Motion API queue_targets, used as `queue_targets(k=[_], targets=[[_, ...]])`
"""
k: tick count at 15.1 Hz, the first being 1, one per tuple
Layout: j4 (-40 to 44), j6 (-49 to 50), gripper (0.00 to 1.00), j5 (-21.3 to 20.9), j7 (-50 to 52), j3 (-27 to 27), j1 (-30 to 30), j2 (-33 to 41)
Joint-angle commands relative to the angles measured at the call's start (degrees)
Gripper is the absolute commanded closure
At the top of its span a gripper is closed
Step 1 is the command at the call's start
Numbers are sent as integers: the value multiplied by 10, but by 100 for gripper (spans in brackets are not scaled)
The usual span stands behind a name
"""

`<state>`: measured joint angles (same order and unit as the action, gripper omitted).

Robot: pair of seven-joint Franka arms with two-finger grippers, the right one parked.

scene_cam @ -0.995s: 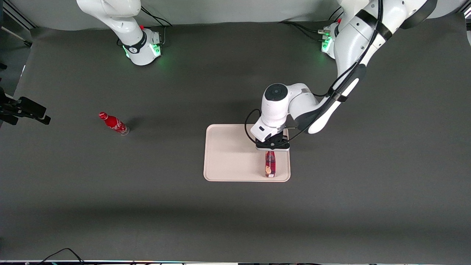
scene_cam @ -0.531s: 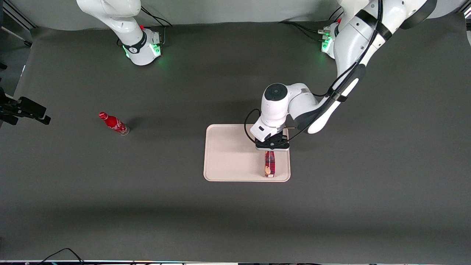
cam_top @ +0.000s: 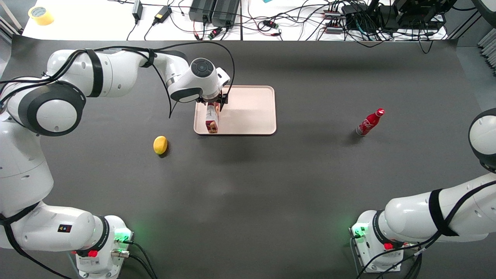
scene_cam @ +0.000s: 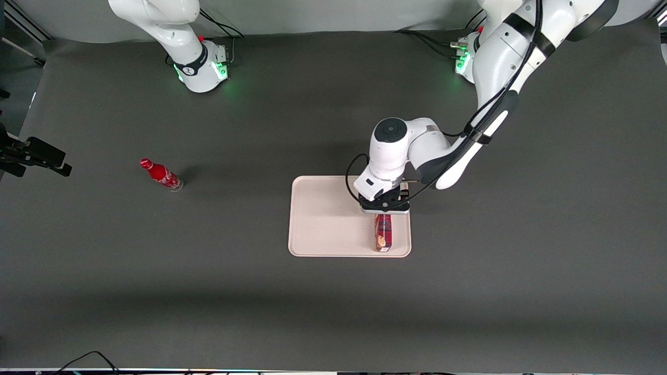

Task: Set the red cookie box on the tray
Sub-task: 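Open the left gripper and release the box on the tray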

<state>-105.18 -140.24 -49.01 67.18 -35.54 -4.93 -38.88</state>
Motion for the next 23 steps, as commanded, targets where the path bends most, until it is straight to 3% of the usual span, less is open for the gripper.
queue_targets(k=[1,5,11,13,16,17,21,23], targets=[[4,2,0,-14,13,1,-5,4],[15,3,0,-11,9,-3,-4,15],[16,40,0,7,2,-6,3,109],[18,95,0,78,-18,-5,4,150],[35,177,0,209,-202,14,26,211],[61,235,0,263,-266,47,26,233],[130,378,0,368,-557,174,26,286],[129,413,0,418,-614,234,24,310]])
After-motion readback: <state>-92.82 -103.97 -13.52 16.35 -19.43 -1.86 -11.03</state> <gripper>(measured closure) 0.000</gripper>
